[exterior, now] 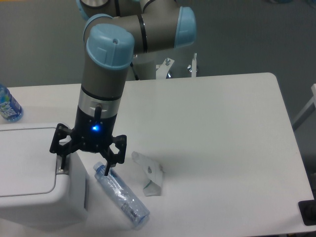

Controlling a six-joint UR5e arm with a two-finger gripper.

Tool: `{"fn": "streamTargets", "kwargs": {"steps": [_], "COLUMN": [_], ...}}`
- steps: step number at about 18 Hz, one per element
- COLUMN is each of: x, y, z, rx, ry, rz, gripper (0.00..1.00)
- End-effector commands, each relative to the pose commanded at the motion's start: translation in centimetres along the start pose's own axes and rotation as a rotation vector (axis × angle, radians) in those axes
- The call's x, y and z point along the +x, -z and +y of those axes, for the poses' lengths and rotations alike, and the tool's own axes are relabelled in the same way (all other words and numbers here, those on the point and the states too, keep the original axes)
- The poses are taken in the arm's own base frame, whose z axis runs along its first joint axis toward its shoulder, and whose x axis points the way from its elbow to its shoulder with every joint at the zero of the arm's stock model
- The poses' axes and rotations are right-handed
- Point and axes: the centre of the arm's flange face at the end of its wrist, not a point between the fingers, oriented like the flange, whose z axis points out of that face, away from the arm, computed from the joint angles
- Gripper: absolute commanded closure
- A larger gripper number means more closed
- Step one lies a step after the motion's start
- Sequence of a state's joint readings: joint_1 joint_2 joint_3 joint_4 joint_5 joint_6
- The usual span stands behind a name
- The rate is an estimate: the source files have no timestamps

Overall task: Open the trash can
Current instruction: 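Lift the gripper to swing the white bin lid open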

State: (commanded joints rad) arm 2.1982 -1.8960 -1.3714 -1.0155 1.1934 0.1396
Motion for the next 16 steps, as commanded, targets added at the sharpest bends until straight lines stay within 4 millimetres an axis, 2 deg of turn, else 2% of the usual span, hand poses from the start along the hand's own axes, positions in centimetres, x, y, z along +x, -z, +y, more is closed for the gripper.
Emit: {"fn": "streamTargets", "kwargs": {"steps": [10,13,14,16], "x": [-0.1,0.0,-1.1,-2.3], "y": [-0.1,2.0,4.1,5.8], "z": [0.1,-1.2,-2.1,-2.7], "rx": [-0.002,0.042,0.077,0.101], "ry": [0.004,-0.010,-0.001,-0.031], "rz": [0.000,-0.010,-0.028,-0.048], "gripper": [0.00,0.00,0.00,0.00]}}
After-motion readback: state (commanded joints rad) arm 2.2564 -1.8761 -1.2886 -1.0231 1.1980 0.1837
